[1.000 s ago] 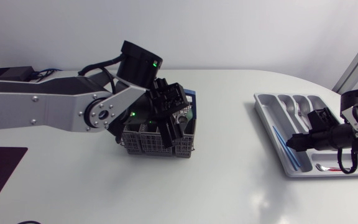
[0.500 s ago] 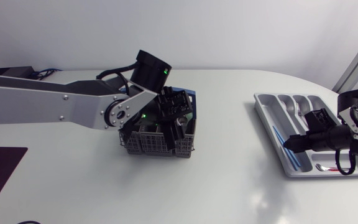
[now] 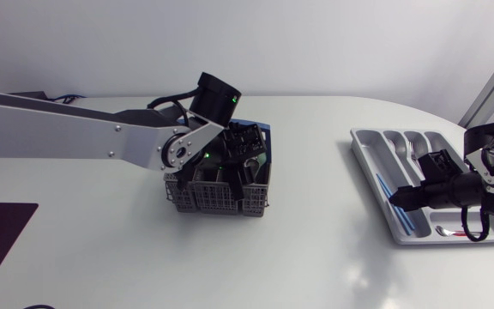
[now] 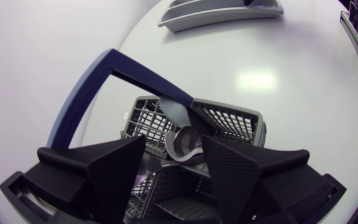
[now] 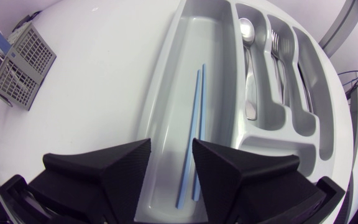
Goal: Sort the cutlery from the basket into the organizer compartments.
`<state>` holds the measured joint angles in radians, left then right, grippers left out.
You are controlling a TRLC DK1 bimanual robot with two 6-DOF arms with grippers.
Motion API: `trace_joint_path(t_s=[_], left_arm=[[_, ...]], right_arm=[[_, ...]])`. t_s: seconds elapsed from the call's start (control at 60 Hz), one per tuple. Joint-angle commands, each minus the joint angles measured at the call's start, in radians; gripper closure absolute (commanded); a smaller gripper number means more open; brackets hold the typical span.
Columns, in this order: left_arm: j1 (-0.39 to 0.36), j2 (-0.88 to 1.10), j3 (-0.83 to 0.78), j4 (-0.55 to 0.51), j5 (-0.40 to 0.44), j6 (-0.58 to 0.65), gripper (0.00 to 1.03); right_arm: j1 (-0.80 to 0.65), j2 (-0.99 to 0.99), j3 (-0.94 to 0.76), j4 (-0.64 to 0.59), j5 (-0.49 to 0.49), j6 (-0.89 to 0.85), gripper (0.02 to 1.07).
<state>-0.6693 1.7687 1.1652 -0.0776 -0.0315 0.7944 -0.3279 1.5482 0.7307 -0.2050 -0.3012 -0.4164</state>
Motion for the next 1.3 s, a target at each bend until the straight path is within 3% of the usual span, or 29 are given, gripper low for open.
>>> trace_joint_path(t_s=[0.0,0.433,1.283], left_arm=[[0.008,0.037,0.027,-0.011,0.004,0.019,0.48],[-0.01,0.028,0.016,-0.042,0.004,0.02,0.54],[-0.047,-0.098,-0.062,-0.082,0.012,0.034,0.54]], right_arm=[[0.006,-0.016,-0.024,0.003,0.001,-0.012,0.56],[0.012,-0.025,-0.027,0.004,0.001,-0.012,0.56],[0.015,-0.028,-0.048,0.019,0.001,-0.022,0.56]])
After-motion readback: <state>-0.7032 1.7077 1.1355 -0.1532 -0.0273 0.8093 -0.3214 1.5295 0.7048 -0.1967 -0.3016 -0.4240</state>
